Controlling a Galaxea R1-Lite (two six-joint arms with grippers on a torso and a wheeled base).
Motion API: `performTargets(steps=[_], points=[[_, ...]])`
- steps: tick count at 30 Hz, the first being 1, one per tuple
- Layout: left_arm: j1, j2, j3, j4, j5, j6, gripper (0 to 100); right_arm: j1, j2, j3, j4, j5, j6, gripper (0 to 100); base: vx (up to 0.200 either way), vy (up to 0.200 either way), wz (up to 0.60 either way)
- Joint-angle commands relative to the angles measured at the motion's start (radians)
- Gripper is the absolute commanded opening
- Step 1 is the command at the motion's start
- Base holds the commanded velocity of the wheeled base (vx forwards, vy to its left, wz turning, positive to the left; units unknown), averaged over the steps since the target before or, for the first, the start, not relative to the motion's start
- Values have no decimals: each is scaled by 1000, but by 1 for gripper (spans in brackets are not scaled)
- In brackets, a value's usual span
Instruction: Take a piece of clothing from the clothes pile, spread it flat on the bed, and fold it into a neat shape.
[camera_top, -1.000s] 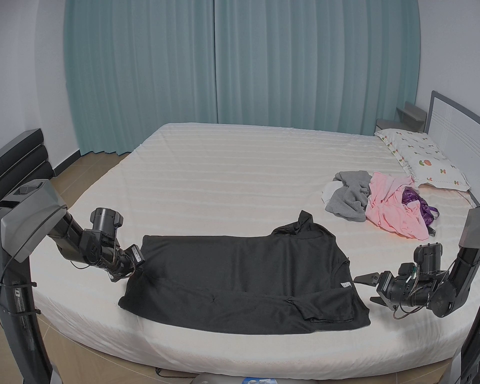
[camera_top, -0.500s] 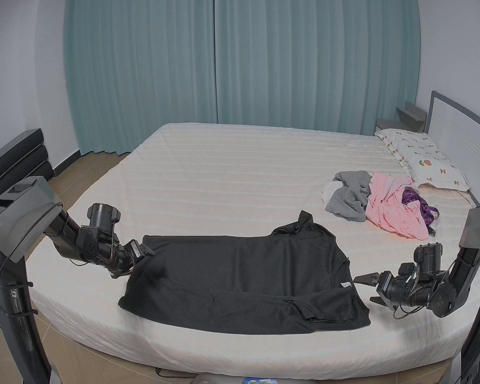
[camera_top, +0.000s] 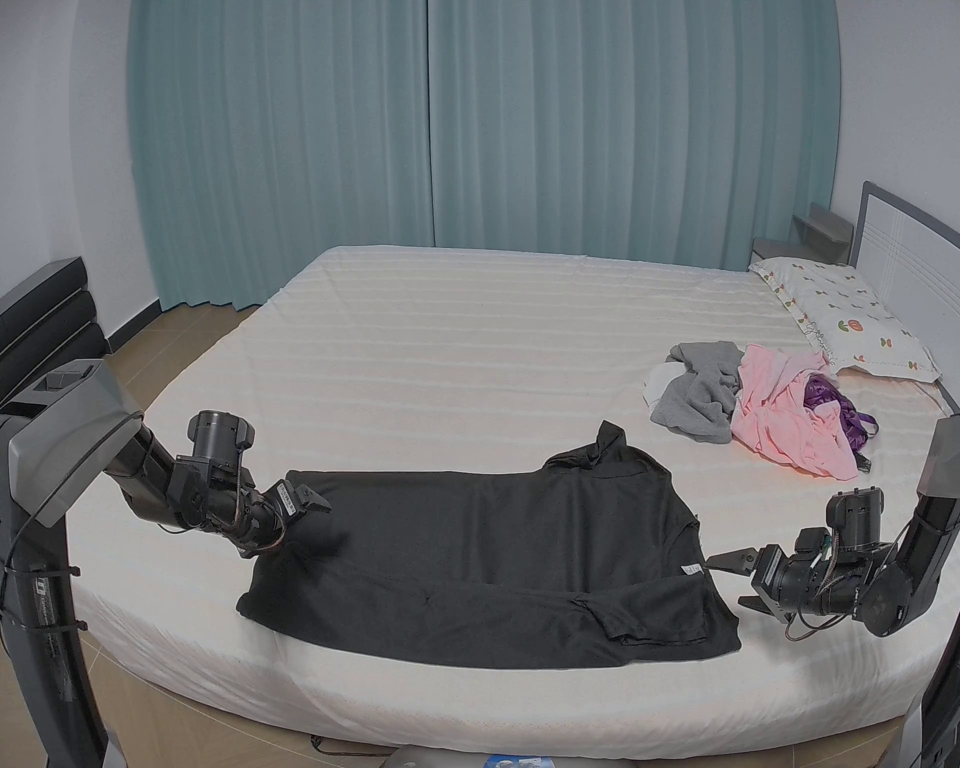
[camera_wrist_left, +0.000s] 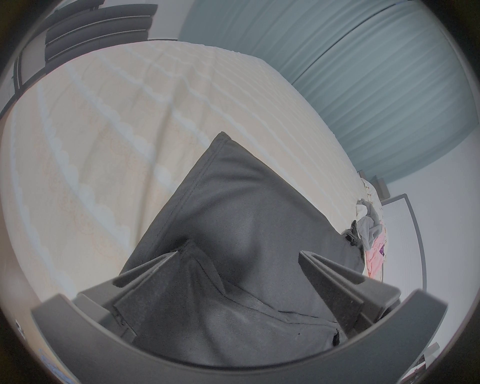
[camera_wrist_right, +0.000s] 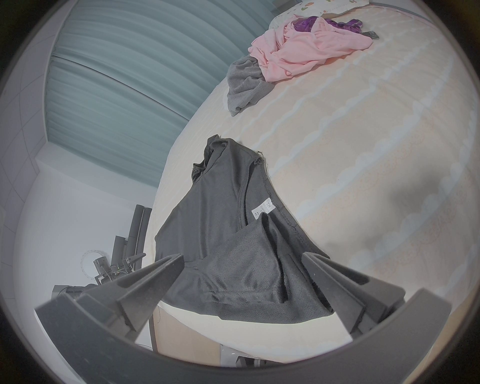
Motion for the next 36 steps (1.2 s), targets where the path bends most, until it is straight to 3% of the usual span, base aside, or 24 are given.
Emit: performTargets(steps=[1, 36], points=[[0, 26, 2, -4, 1, -15, 100, 6, 2, 0, -1, 1, 0, 100, 0, 0, 0], [0, 80, -3, -96, 14, 7, 100, 13, 16, 3, -1, 1, -2, 100, 0, 0, 0]])
